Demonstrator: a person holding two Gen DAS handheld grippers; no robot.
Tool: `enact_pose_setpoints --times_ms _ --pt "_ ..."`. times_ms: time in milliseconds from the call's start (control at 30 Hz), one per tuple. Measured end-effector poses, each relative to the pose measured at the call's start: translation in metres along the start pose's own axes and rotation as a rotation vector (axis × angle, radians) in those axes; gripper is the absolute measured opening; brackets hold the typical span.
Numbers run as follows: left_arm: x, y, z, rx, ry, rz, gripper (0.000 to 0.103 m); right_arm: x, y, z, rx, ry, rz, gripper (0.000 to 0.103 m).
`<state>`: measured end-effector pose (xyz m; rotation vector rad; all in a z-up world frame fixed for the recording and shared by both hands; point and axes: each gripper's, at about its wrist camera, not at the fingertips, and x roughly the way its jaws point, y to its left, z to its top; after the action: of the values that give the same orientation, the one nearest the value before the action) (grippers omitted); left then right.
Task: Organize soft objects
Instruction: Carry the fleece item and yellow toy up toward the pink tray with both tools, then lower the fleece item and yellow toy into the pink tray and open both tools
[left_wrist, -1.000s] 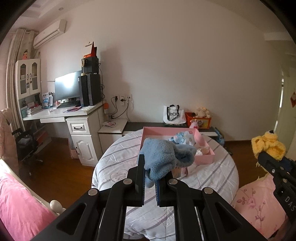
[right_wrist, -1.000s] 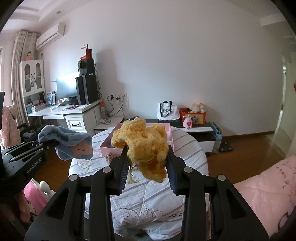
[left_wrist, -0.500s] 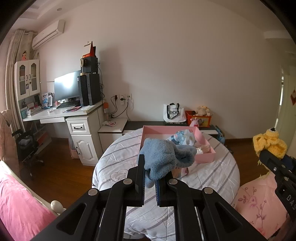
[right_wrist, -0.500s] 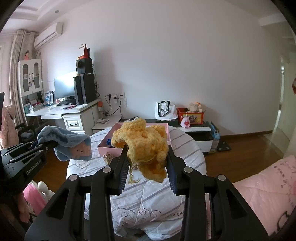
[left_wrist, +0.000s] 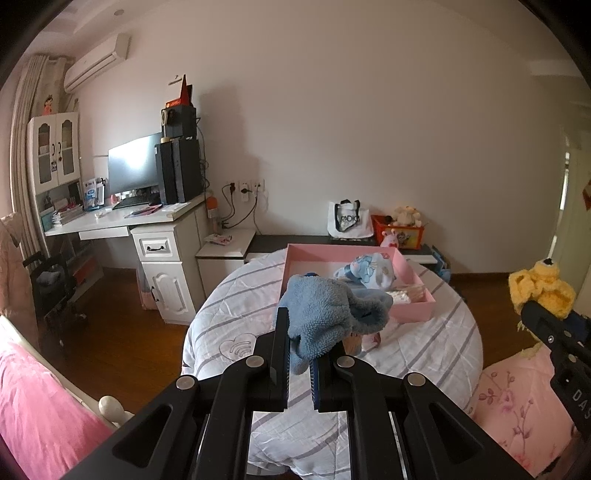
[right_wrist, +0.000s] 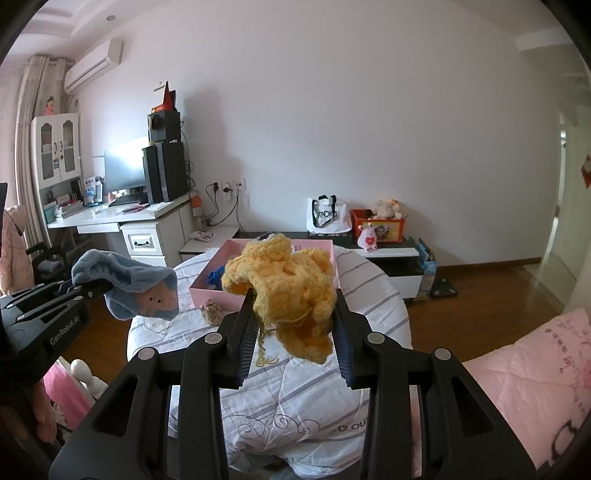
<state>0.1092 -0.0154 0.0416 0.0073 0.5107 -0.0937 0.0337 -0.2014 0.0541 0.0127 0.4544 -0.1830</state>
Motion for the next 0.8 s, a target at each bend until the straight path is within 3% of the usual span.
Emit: enact_pose_setpoints --times_ms 400,800 --pt "0.054 0.003 0.009 0.002 0.066 0.005 0.005 0.048 0.001 0.000 0.002 0.085 0.005 0.034" --pt "0.142 -0.003 0.040 0.033 0.133 -0.027 0.006 0.142 0.004 0.008 0.000 0.178 0.021 0.034"
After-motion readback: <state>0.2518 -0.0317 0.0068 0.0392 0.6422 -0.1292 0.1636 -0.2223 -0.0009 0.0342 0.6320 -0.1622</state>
